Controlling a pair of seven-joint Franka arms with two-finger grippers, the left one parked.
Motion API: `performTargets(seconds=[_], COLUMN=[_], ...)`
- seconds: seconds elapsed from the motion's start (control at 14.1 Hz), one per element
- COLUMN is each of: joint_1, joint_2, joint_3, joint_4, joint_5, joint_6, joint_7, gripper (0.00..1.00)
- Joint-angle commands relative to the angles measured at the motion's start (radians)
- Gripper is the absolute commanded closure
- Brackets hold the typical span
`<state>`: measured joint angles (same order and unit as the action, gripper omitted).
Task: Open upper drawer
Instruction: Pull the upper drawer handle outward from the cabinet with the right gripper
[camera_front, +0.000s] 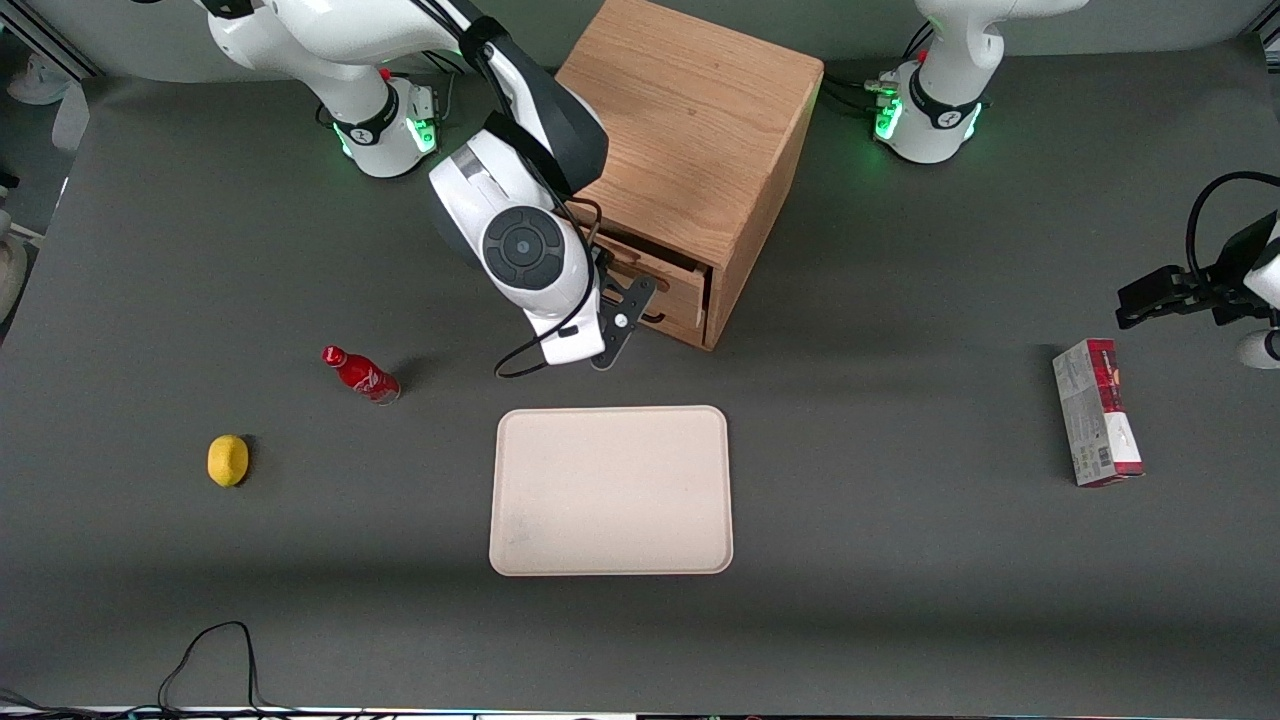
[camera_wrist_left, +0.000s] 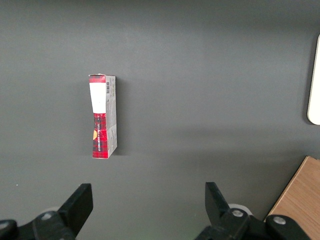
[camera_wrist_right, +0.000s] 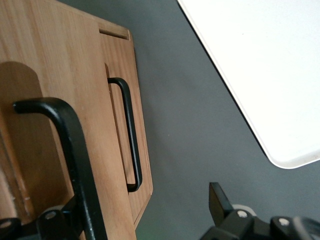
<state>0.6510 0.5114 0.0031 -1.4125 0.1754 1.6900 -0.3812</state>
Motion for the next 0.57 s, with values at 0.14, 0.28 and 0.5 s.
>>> performTargets(seconds=[0.14, 0.28, 0.5], joint_1=[-0.036, -0.037, -0.071], joint_2=[0.002, 0.002, 0.012], joint_3=[-0.003, -0.005, -0.005], joint_4=[0.017, 0.017, 0.017], joint_5=[0.046, 0.041, 0.036], joint_6=[0.005, 0.032, 0.056], joint_7=[-0.03, -0.03, -0.031], gripper=[0.0, 0.0, 0.0])
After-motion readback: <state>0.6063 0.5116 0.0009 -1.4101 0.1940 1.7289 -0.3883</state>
